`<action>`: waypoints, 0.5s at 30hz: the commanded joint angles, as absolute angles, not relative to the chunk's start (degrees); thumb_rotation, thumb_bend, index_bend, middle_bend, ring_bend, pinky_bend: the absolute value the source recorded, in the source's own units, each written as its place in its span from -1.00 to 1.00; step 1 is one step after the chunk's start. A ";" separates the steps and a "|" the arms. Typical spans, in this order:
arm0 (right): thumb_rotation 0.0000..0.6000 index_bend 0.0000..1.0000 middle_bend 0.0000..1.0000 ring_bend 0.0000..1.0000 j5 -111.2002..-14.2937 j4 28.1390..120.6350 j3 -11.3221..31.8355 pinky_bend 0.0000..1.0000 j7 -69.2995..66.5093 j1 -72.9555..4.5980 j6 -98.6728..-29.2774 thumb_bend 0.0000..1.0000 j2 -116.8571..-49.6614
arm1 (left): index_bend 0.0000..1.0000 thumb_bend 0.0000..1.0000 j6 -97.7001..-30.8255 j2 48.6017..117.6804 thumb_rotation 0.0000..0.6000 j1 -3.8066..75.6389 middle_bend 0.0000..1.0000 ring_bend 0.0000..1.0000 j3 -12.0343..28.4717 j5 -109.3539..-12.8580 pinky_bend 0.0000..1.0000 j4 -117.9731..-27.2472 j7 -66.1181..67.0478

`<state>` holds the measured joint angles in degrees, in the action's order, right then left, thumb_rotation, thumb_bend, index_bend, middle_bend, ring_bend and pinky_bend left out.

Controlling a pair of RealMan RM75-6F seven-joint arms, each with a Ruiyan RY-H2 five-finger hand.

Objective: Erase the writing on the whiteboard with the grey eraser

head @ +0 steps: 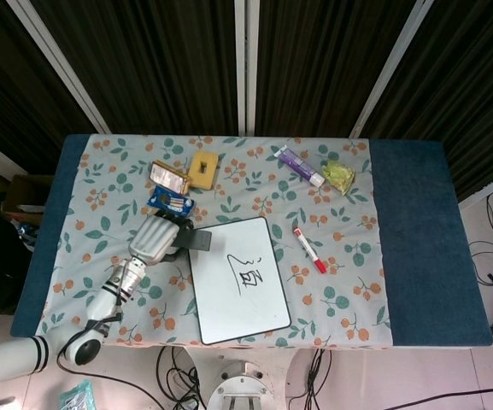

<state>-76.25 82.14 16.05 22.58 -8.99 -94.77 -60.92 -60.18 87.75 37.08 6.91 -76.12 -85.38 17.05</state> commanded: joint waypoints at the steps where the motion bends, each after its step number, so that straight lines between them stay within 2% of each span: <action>1: 1.00 -1.00 -1.00 -1.00 -75.91 81.73 16.05 -1.00 22.08 -8.74 -94.71 -0.26 -60.89 | 0.08 -0.17 -61.19 88.03 1.00 37.01 0.13 -0.13 5.32 -78.34 -0.44 -88.54 18.83; 6: 1.00 -1.00 -1.00 -1.00 -75.53 80.81 15.95 -1.00 21.05 -8.30 -94.69 -0.26 -61.02 | 0.10 -0.17 -61.11 89.82 1.00 37.26 0.15 -0.07 3.23 -80.82 -0.42 -91.98 21.61; 15: 1.00 -1.00 -1.00 -1.00 -75.35 79.37 15.69 -1.00 19.55 -7.87 -94.55 -0.26 -61.59 | 0.10 -0.16 -60.84 94.72 1.00 37.53 0.15 -0.02 0.73 -83.85 -0.40 -92.52 24.70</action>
<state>-75.39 79.44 15.71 19.63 -7.90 -94.59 -61.54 -60.84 94.15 37.56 1.25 -83.30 -92.46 24.19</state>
